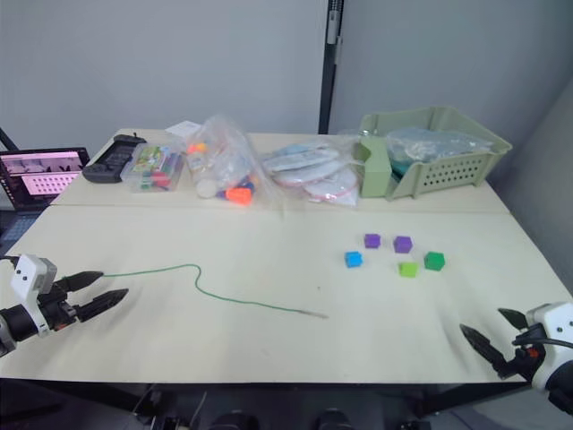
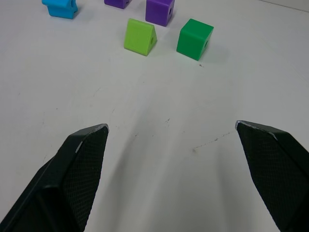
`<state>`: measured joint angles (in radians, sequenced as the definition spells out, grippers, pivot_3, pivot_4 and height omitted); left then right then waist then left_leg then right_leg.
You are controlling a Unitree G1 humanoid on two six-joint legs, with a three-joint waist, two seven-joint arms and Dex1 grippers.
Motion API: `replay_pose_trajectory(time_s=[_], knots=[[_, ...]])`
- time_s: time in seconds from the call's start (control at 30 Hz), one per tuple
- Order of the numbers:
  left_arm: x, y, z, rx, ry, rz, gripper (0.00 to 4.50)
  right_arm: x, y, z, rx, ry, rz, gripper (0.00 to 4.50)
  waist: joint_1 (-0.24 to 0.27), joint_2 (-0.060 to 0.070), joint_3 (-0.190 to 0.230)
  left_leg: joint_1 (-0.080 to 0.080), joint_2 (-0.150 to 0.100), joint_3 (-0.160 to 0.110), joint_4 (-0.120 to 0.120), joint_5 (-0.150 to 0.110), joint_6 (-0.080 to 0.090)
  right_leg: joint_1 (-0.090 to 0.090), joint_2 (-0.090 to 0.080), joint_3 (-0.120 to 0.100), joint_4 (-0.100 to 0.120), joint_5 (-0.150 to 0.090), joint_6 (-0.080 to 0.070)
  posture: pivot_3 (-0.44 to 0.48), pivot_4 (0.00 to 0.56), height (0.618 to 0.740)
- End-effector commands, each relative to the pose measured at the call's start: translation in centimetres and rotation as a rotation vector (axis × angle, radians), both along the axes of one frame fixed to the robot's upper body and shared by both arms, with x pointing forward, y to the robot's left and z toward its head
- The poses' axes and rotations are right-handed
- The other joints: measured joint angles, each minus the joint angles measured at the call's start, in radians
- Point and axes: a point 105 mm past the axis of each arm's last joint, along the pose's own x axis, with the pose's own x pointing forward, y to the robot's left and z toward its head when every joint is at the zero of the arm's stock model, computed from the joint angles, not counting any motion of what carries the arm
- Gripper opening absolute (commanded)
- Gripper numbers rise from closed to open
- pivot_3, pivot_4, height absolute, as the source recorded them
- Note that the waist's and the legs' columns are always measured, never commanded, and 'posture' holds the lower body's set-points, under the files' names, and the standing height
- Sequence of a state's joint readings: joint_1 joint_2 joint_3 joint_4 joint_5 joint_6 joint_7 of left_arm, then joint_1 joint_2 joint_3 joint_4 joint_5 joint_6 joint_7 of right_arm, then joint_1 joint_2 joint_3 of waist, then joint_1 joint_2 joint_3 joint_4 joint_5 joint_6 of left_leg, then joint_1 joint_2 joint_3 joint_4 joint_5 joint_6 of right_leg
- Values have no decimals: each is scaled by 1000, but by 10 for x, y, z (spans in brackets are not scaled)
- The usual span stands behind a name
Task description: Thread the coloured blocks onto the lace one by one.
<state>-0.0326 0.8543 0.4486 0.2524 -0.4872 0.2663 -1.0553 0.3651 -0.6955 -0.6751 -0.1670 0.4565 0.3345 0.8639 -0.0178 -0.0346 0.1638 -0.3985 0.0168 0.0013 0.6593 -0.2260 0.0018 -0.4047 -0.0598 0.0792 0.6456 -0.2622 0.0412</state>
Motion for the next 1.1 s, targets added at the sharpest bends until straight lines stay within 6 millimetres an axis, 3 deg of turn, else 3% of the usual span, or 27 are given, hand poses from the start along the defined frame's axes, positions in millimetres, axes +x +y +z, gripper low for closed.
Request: replay_pose_trajectory(time_s=[0.03,0.17,0.23,0.37,0.47,0.57,0.8,1.1], knots=[[4,-6,10,-8,-34,-26,4500,4,8,13,9,-65,25,4453,0,0,0,0,0,0,0,0,0,0,0,0,0,0,0,0,150,740],[13,-35,22,-62,-60,-112,4500,10,25,23,78,-110,85,4453,3,0,0,0,0,0,0,0,0,1,0,0,0,0,0,0,150,740],[17,-61,29,-83,-73,-200,4500,12,38,23,74,-101,148,4453,3,0,0,0,0,-1,1,0,0,1,0,0,0,0,1,0,150,740],[18,-140,32,-77,-28,-511,4500,11,80,31,96,-66,377,4453,7,0,0,-1,-2,-2,1,0,0,1,0,0,0,1,1,0,150,740],[17,-167,33,-37,-12,-635,4500,10,92,31,91,-26,451,4453,1,0,0,-1,-2,-2,2,0,0,1,1,0,1,1,2,0,150,740],[18,-207,26,87,31,-810,4500,8,105,30,67,18,536,4453,2,0,0,-1,-3,-2,1,0,0,1,4,1,0,1,2,0,150,740],[14,-261,5,318,89,-1080,4500,5,118,30,17,41,596,4453,5,0,0,-3,-5,-2,2,0,0,1,4,1,0,1,3,0,150,740],[34,-301,-18,330,79,-1116,4500,-4,125,31,15,6,570,4453,5,0,0,-4,-4,-3,3,0,1,0,5,1,0,1,3,0,150,740]])
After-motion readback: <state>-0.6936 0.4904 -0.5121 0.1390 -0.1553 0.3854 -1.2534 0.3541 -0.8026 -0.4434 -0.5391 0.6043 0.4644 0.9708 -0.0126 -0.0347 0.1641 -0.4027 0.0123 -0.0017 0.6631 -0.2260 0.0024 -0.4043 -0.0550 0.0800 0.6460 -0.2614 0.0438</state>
